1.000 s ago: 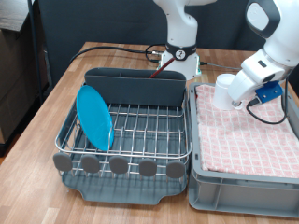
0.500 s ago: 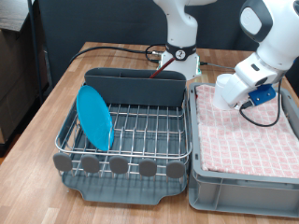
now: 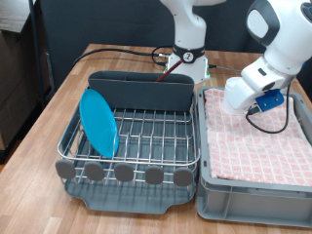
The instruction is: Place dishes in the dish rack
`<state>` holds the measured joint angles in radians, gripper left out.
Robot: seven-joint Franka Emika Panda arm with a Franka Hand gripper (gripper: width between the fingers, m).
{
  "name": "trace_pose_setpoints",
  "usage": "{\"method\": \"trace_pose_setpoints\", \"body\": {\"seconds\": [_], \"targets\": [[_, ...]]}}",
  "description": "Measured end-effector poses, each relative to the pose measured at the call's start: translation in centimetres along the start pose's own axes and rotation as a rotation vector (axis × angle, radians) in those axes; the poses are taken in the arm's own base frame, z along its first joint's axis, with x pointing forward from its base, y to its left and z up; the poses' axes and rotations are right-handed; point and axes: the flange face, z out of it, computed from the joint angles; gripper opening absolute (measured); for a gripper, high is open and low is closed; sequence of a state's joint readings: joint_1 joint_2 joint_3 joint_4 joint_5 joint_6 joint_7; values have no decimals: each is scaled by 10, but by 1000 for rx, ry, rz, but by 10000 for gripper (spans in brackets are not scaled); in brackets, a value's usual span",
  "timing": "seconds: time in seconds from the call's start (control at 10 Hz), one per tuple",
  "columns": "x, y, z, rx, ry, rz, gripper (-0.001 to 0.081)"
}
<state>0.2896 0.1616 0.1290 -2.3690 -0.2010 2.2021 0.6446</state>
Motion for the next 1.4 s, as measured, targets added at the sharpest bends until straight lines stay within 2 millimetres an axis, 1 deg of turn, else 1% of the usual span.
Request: {"method": "trace_pose_setpoints", "body": {"seconds": [0.1, 0.4, 0.8, 1.0, 1.2, 1.4], "targets": [[1, 1, 0, 1, -1, 3, 72], [1, 5, -6, 7, -11, 21, 72], [-3, 10, -30, 37, -13, 66, 73], [-4, 15, -49, 45, 14, 107, 72], [-4, 21, -75, 69, 57, 180, 72], [-2, 36, -102, 86, 120, 287, 72]]}}
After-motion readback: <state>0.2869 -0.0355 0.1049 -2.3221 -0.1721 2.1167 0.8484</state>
